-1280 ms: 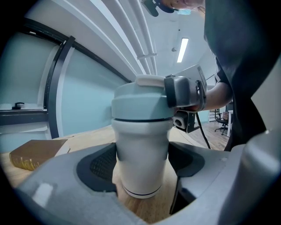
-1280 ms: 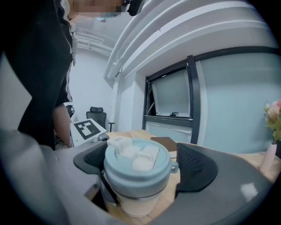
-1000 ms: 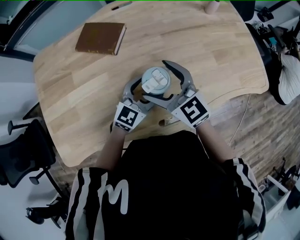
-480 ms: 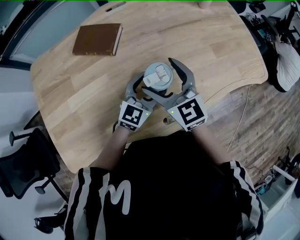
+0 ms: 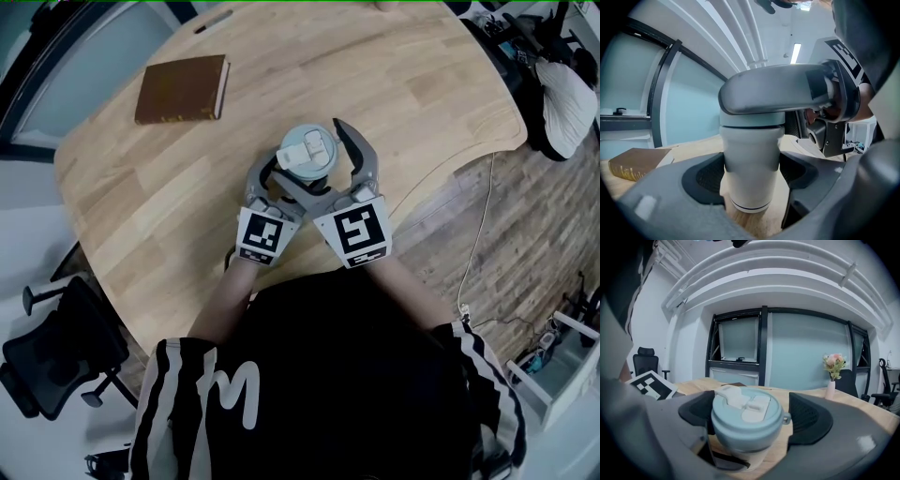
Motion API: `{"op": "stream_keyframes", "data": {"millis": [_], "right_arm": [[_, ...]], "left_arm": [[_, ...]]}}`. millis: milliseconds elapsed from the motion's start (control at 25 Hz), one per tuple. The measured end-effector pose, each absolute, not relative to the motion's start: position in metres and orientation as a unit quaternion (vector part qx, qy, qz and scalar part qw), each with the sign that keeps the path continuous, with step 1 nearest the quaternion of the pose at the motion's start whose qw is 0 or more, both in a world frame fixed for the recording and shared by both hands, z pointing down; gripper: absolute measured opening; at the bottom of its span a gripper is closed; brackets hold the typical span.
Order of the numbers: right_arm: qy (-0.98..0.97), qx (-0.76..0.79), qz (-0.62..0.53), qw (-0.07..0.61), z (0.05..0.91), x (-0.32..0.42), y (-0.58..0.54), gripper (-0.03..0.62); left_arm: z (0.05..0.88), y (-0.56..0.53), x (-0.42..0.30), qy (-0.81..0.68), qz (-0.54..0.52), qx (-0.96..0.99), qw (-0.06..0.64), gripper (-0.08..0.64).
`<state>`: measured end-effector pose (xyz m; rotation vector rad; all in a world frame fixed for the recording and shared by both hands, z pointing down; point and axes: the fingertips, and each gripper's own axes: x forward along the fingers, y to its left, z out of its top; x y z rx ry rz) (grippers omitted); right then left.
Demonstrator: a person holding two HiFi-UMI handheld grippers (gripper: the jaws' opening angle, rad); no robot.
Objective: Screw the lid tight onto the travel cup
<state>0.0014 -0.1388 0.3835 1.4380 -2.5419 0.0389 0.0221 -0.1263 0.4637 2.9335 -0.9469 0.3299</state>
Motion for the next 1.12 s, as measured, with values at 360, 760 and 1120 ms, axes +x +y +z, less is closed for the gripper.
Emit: {"op": "stream_keyframes", "data": {"millis": [360, 760, 1120], "right_arm": [[-0.87, 0.483, 0.025, 0.1, 0.379, 0.005, -0.128, 0.479], [-0.879, 0.466, 0.037, 0.095, 0.376, 0.006, -0.112, 0.479], [-0.889, 0.447, 0.047, 0.088, 0.371, 0.007, -0.1, 0.459]], "left_arm": [[0.464, -0.126, 0.024, -0.307, 0.108, 0.945, 0.02, 0.376], [0.463, -0.125, 0.024, -0.311, 0.11, 0.944, 0.019, 0.376], [0.464, -0.127, 0.022, -0.325, 0.11, 0.939, 0.026, 0.376]]}}
